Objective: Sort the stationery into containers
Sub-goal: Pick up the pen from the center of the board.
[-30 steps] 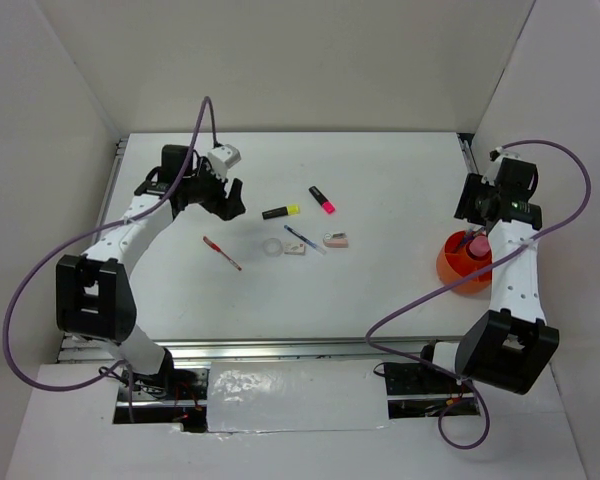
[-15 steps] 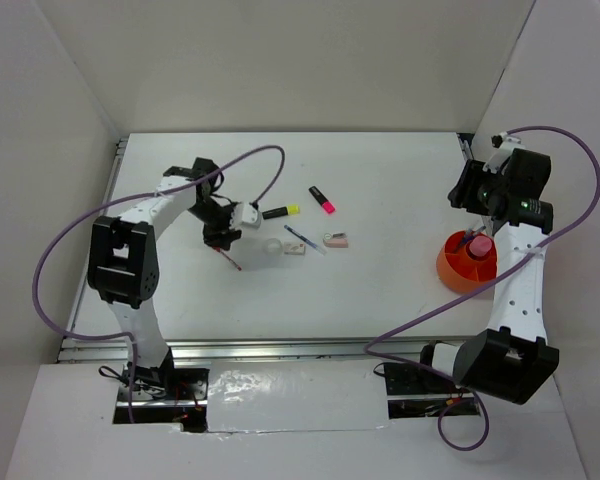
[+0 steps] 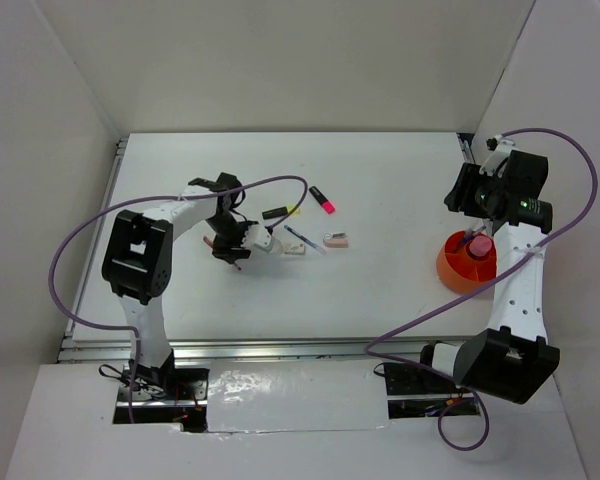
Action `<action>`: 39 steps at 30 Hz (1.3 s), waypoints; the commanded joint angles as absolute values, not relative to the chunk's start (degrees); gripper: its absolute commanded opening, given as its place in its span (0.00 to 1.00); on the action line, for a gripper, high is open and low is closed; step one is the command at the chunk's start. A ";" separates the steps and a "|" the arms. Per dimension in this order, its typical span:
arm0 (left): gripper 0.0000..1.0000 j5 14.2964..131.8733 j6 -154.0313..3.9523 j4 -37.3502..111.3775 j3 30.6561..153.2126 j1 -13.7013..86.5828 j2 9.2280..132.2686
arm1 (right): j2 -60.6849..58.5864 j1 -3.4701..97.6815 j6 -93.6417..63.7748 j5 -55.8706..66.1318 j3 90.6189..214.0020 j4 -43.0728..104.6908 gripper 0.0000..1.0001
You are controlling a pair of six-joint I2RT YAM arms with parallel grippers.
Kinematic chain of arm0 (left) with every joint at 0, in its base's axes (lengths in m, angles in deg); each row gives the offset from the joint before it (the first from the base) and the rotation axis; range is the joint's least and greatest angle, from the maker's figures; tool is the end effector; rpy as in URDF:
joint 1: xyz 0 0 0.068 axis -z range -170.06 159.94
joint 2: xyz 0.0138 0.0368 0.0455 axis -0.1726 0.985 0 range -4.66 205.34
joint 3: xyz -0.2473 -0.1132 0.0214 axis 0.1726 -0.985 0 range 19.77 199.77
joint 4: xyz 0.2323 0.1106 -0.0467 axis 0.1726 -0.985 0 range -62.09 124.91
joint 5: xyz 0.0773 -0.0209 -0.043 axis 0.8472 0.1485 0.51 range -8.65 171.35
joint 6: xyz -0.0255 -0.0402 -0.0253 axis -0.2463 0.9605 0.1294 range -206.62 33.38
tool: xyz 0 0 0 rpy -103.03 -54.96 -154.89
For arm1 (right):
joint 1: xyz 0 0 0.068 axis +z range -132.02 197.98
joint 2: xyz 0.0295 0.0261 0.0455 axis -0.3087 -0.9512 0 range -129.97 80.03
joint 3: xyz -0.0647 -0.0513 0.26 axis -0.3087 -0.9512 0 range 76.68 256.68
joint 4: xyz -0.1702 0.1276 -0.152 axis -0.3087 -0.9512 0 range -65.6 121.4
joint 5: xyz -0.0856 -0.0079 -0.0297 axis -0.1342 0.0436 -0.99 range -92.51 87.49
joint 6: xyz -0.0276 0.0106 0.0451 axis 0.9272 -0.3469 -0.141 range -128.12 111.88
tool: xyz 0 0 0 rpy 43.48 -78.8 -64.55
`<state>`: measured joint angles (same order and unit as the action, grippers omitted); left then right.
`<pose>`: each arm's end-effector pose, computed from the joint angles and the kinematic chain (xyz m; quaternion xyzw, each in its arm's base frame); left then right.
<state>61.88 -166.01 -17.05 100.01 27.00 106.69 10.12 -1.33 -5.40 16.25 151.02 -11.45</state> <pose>0.3500 -0.1198 0.1774 0.7405 0.6478 -0.1135 0.1384 0.2429 -0.0729 0.3733 0.0580 0.8893 0.0621 0.4494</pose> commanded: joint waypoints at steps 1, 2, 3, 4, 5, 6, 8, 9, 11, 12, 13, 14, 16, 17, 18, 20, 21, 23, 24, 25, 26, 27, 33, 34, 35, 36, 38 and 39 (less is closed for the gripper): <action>0.64 63.76 -169.32 -16.77 99.66 28.57 107.58 | 10.25 -0.92 -4.52 17.00 153.67 -12.54 0.56; 0.64 64.55 -169.67 -16.60 99.40 28.84 107.49 | 10.25 -0.92 -4.52 17.00 153.67 -12.54 0.56; 0.63 64.91 -170.37 -16.33 98.70 29.01 107.58 | 10.33 -1.00 -4.43 16.91 153.76 -12.45 0.56; 0.62 65.26 -170.73 -16.33 98.34 29.19 107.49 | 10.33 -0.92 -4.34 17.00 153.76 -12.45 0.56; 0.62 65.87 -170.99 -16.16 98.08 29.36 107.40 | 10.25 -1.00 -4.25 16.91 153.76 -12.54 0.56; 0.62 65.96 -171.26 -15.98 97.38 29.63 107.40 | 10.42 -0.92 -4.16 16.91 153.76 -12.54 0.56; 0.60 66.32 -171.69 -16.15 96.76 29.72 107.40 | 10.51 -0.92 -4.08 16.91 153.67 -12.54 0.56; 0.59 66.23 -171.61 -16.33 96.32 29.80 107.32 | 10.60 -1.00 -3.99 16.91 153.58 -12.63 0.56; 0.58 65.97 -171.61 -16.51 95.45 29.80 107.40 | 10.69 -1.00 -3.90 16.91 153.41 -12.45 0.56; 0.57 66.05 -171.52 -16.33 94.92 29.80 107.23 | 10.77 -1.01 -3.90 17.00 153.40 -12.54 0.56; 0.56 66.14 -171.43 -15.98 94.39 29.89 107.14 | 10.95 -1.01 -3.81 17.00 153.32 -12.45 0.56; 0.55 66.58 -171.26 -14.76 93.08 29.89 106.79 | 10.95 -1.01 -3.90 17.00 153.23 -12.45 0.56; 0.49 66.76 -169.69 -12.30 91.23 29.98 106.44 | 11.13 -0.92 -3.99 17.26 153.23 -12.19 0.56; 0.42 66.41 -169.15 -12.03 90.87 30.15 106.35 | 11.30 -0.92 -4.07 17.61 153.14 -12.10 0.56; 0.38 66.14 -168.45 -11.76 90.61 30.24 106.35 | 11.21 -1.00 -4.08 17.88 153.14 -12.19 0.55; 0.25 64.92 -165.03 -10.71 89.90 30.86 105.91 | 11.48 -0.92 -4.25 18.75 153.23 -12.19 0.55; 0.20 64.30 -163.71 -10.36 90.08 30.95 105.65 | 11.74 -0.92 -4.25 19.11 153.14 -12.19 0.54; 0.04 62.46 -159.15 -10.53 91.39 30.86 104.77 | 12.53 -0.74 -4.08 20.07 152.88 -12.10 0.54; 0.00 58.88 -151.99 -11.49 95.05 30.60 103.63 | 13.58 -0.05 -3.38 22.25 152.62 -11.67 0.54; 0.00 58.85 -151.92 -11.50 95.09 30.60 103.62 | 13.59 -0.04 -3.37 22.27 152.61 -11.66 0.54; 0.00 55.37 -144.96 -11.84 98.74 30.33 102.93 | 14.11 0.57 -2.85 23.75 152.44 -10.97 0.54; 0.00 52.98 -140.37 -11.93 101.13 29.81 102.57 | 15.16 1.01 -2.50 24.29 152.09 -10.35 0.55; 0.00 30.02 -78.28 11.38 106.88 23.21 93.98 | 18.59 8.39 -0.74 24.82 151.12 -4.20 0.58; 0.00 33.50 -68.44 17.53 105.12 23.30 92.13 | 18.77 9.62 -0.74 24.74 151.03 -3.15 0.58; 0.00 43.02 -54.07 23.34 103.37 23.65 88.63 | 19.55 12.24 -0.47 24.47 150.68 -1.22 0.58; 0.00 46.16 -49.57 24.61 103.00 24.17 87.03 | 19.91 13.74 -0.21 24.21 150.42 0.19 0.58; 0.00 50.56 -36.47 25.33 102.39 24.18 84.56 | 21.66 17.00 1.89 23.51 148.85 4.76 0.60; 0.00 51.37 -32.61 25.16 102.30 23.48 84.38 | 22.19 21.28 2.94 22.29 148.23 6.60 0.60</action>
